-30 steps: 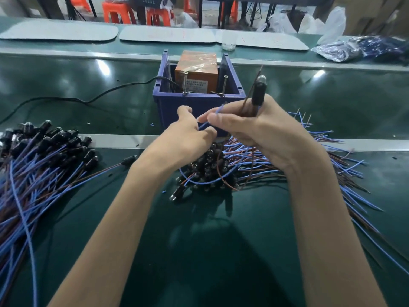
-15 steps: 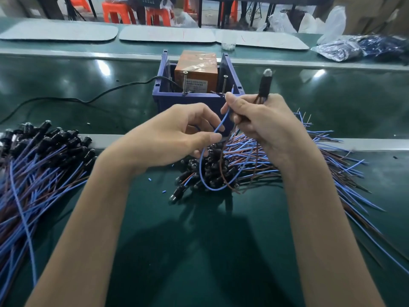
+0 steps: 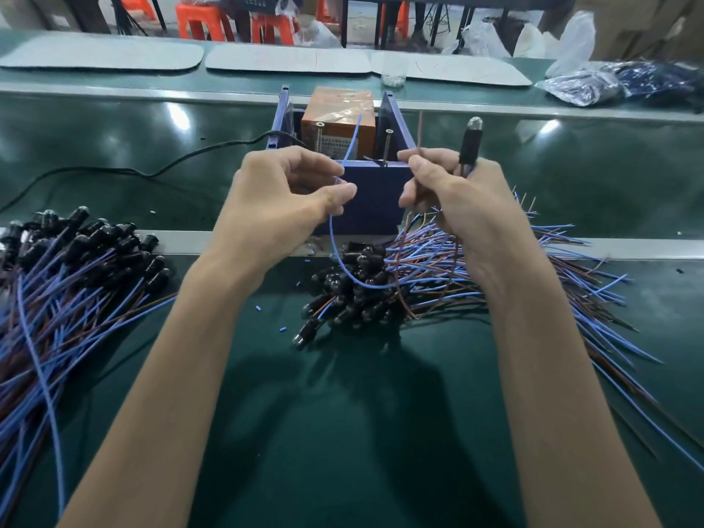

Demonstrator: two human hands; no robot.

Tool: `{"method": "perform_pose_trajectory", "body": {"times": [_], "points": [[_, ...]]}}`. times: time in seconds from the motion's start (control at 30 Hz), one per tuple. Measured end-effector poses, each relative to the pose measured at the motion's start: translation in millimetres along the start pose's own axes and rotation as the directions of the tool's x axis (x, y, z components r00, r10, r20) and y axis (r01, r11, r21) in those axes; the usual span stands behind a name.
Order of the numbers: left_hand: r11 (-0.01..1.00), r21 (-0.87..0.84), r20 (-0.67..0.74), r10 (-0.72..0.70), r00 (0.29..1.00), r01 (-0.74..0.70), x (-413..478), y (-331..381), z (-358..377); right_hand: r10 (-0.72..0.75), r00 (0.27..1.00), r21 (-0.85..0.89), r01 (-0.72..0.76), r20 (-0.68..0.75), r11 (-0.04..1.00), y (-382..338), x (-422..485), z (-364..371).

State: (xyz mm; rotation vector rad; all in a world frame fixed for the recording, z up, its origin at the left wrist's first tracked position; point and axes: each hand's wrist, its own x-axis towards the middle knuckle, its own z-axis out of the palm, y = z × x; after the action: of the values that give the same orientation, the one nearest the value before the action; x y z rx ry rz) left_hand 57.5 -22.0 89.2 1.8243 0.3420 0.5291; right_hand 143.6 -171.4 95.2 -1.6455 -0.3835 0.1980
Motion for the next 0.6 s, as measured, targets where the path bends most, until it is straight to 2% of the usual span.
{"method": "perform_pose_trajectory", "body": {"times": [0.23, 0.43, 0.6], "points": [[1.000, 0.000, -0.003, 0.031, 1.000, -0.031, 1.0, -2.2, -0.6, -0.024, 0.991, 0.075, 0.034, -0.133, 0.997, 0.0, 4.5, -4.0], [0.998, 0.009, -0.147, 0.061, 0.987, -0.060, 4.2, -5.4, -5.9, 0.014, 0.985, 0.118, 0.007, -0.173, 0.993, 3.6, 6.1, -3.7], [0.995, 0.096, -0.282, 0.050, 0.958, -0.024, 8.5, -10.2, -8.5, 0.120, 0.977, 0.180, -0.088, -0.178, 0.980, 6.1, 12.1, -3.2]]}}
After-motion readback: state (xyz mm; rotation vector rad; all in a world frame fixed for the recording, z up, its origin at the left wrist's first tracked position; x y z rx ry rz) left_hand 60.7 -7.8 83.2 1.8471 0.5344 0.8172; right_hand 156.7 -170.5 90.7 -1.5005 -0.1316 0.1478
